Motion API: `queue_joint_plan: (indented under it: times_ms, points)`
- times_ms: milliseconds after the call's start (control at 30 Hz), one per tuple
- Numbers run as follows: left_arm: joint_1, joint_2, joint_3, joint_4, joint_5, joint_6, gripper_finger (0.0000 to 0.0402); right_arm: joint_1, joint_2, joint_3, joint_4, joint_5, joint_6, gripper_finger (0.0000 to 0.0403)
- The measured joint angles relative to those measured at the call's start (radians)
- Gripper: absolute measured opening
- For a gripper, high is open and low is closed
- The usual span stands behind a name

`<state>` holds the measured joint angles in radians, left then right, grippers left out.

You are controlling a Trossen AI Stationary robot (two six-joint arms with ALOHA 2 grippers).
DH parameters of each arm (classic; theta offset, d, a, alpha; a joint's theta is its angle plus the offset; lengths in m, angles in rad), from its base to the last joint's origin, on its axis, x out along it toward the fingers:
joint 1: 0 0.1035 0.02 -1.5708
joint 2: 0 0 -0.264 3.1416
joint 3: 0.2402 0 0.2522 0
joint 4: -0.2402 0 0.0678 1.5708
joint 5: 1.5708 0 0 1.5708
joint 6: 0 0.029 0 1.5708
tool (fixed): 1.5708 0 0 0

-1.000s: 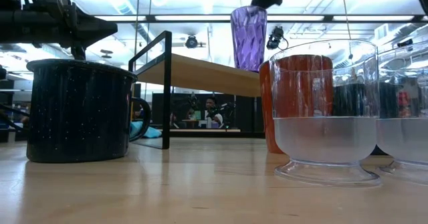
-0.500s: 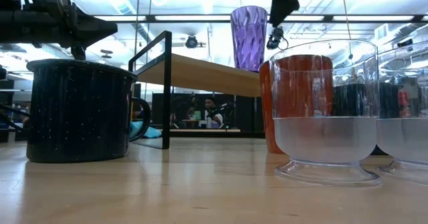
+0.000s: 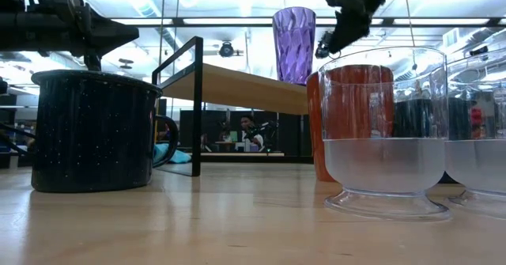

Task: Stack small to large cups/mugs on shelf
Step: Put the purple cup on the shelf

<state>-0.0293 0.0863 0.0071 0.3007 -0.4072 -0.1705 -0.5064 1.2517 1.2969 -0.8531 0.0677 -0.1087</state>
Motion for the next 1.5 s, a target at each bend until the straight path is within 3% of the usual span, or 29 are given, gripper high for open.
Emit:
queue_joint_plan:
  times_ms: [200,633,967,1500]
  points:
    - [0.0,0.0,0.0,0.0,0.0,0.0,0.0037,0.0,-0.05,-0.193,0.222,-0.076,0.013,0.0171]
    - [0.0,0.0,0.0,0.0,0.0,0.0,0.003,0.0,-0.049,-0.461,0.621,-0.098,0.027,0.0171]
    - [0.0,0.0,0.0,0.0,0.0,0.0,0.0035,0.046,0.026,-0.503,0.799,-0.114,0.038,0.0171]
    - [0.0,0.0,0.0,0.0,0.0,0.0,0.0028,0.121,0.054,-0.503,0.879,-0.113,0.056,0.0171]
